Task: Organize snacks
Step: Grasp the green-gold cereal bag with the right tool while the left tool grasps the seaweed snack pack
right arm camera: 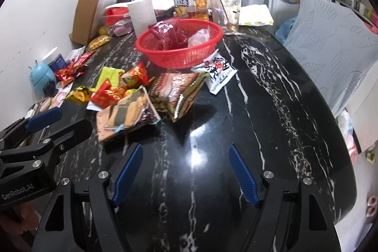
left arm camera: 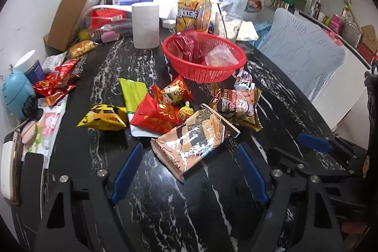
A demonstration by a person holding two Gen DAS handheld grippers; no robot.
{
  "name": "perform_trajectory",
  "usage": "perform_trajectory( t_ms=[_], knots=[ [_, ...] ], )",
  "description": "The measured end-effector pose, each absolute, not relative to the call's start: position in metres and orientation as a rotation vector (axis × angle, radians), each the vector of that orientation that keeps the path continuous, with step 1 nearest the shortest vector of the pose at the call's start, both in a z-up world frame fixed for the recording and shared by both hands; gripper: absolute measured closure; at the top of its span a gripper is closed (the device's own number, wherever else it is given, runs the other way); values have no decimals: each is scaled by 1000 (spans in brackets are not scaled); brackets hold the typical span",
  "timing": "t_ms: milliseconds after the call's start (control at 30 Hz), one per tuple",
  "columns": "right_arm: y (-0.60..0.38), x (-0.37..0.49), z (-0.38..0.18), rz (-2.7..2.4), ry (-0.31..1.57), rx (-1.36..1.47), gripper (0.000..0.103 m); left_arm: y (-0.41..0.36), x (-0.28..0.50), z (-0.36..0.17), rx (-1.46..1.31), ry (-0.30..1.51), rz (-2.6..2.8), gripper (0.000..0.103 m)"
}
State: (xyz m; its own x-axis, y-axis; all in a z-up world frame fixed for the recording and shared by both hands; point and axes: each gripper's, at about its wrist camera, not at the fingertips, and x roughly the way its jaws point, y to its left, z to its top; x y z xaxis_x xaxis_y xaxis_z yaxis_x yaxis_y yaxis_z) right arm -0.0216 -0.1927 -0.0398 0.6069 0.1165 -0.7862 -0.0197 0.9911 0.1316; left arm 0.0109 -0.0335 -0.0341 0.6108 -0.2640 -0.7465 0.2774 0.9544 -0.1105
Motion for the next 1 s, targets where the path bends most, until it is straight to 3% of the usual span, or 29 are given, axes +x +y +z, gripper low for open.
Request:
perform_trajectory(
  t_ms=[467,1000],
  knots=[
    [-222,26,-51,103,913,135,27,-45,64,-68,24,1013,-276,22],
    [-193,87,-43,323,889,12,30,-33,83,-71,-42,1022,-280,22]
  ],
)
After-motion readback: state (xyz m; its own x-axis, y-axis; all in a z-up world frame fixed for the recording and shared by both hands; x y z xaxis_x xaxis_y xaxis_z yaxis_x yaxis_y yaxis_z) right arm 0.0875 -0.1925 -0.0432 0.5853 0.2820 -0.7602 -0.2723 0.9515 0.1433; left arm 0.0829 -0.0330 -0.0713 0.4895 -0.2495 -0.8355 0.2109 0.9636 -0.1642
